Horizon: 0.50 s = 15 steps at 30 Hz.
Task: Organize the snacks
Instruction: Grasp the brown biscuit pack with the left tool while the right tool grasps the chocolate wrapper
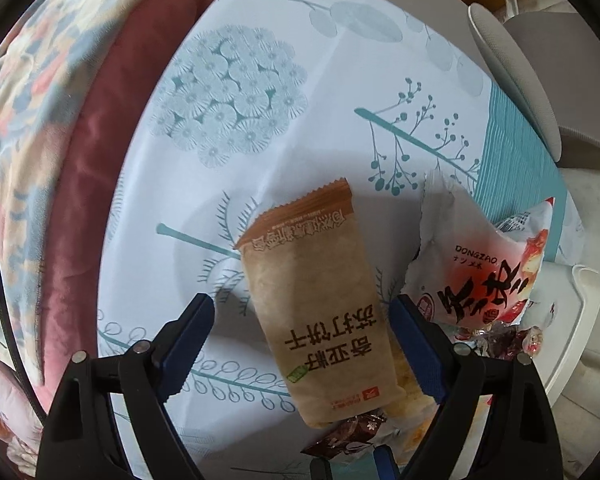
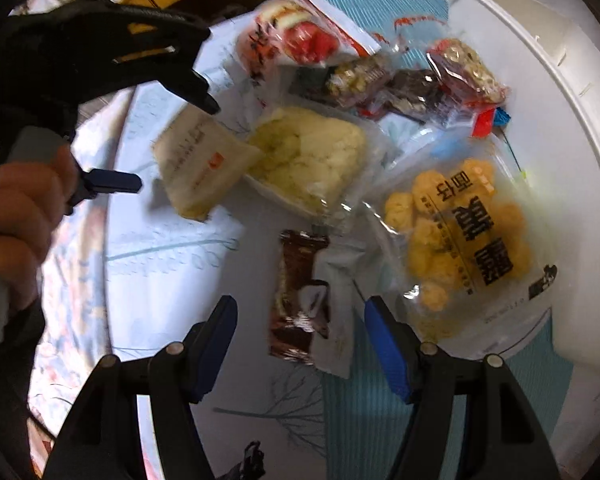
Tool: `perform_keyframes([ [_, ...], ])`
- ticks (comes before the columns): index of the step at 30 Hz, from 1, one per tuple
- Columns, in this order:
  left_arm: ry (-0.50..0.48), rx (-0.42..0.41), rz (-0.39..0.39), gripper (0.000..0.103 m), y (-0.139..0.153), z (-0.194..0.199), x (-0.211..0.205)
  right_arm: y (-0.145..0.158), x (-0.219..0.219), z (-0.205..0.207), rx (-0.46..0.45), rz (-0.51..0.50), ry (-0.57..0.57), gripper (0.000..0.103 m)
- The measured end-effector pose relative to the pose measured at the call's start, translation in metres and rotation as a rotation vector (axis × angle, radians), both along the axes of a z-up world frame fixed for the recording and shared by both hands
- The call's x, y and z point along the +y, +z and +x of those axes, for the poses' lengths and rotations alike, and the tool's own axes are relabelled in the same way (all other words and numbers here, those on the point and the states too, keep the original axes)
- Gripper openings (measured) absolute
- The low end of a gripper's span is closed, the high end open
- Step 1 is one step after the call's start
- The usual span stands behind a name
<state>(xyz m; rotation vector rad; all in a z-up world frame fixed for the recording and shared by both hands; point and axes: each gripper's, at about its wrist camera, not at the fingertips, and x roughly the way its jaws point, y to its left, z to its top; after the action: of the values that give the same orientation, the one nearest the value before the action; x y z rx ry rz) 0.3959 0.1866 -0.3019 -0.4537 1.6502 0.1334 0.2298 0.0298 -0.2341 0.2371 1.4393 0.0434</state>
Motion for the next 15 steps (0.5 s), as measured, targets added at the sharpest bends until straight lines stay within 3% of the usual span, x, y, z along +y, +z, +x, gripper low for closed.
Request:
perform_keyframes([
  [4,-0.002,0.025,-0.011,0.076,-0.008,0.001,-0.003,-0.007,0.004,0.003,0.023,0.005,0.005,0.057],
  [9,-0.001,0.024,0.001,0.073,-0.009,0.000,-0.008,-0.014,0.010,0.003,0.037,0.011,0.009,0.054],
  [11,-0.003,0.022,0.015,0.067,-0.006,0.002,-0.012,-0.015,0.011,0.003,0.030,0.001,0.018,0.047],
  [13,-0.005,0.023,0.049,0.055,-0.003,-0.003,-0.013,-0.017,0.013,0.003,0.024,-0.009,0.033,0.040],
  [15,-0.004,0.008,0.040,0.053,0.000,-0.010,-0.009,-0.017,0.020,0.001,0.008,-0.037,0.062,0.035],
])
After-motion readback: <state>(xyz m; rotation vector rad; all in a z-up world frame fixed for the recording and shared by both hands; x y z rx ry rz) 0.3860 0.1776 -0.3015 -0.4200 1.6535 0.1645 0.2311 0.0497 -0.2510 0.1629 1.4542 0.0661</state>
